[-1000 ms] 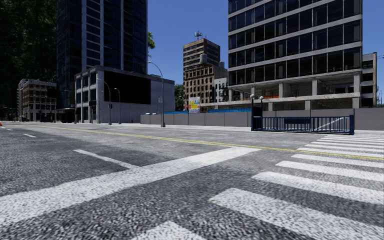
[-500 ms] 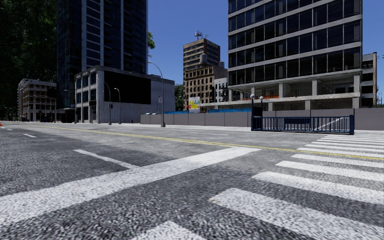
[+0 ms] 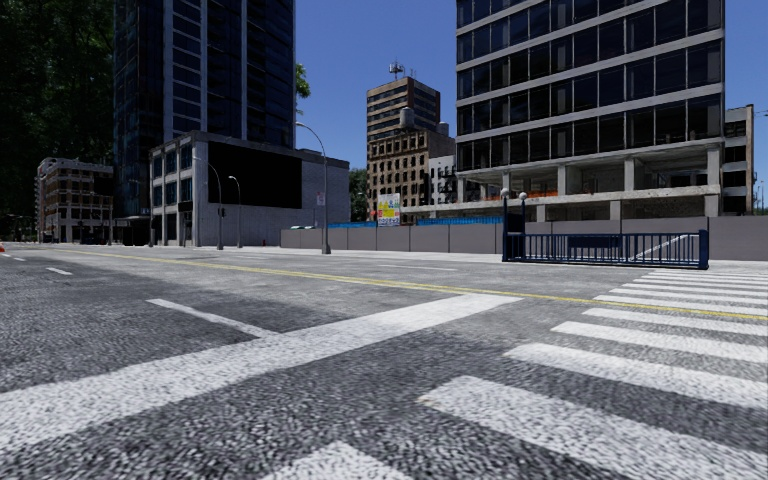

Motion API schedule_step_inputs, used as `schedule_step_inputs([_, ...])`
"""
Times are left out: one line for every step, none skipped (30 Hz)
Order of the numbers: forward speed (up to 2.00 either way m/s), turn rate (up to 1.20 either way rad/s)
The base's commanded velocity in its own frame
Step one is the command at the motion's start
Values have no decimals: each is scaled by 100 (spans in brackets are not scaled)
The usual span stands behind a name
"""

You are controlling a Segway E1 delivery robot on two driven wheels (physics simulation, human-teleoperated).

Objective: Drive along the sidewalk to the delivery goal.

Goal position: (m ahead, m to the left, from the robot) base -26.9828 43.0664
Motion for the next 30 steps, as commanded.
schedule_step_inputs([0,84])
schedule_step_inputs([0,97])
schedule_step_inputs([0,101])
schedule_step_inputs([0,101])
schedule_step_inputs([0,102])
schedule_step_inputs([0,102])
schedule_step_inputs([0,102])
schedule_step_inputs([0,102])
schedule_step_inputs([0,102])
schedule_step_inputs([0,102])
schedule_step_inputs([0,102])
schedule_step_inputs([0,102])
schedule_step_inputs([0,102])
schedule_step_inputs([0,102])
schedule_step_inputs([0,102])
schedule_step_inputs([0,102])
schedule_step_inputs([0,102])
schedule_step_inputs([0,102])
schedule_step_inputs([0,102])
schedule_step_inputs([0,102])
schedule_step_inputs([0,102])
schedule_step_inputs([0,102])
schedule_step_inputs([0,100])
schedule_step_inputs([0,97])
schedule_step_inputs([0,96])
schedule_step_inputs([0,96])
schedule_step_inputs([0,96])
schedule_step_inputs([0,96])
schedule_step_inputs([0,96])
schedule_step_inputs([0,96])
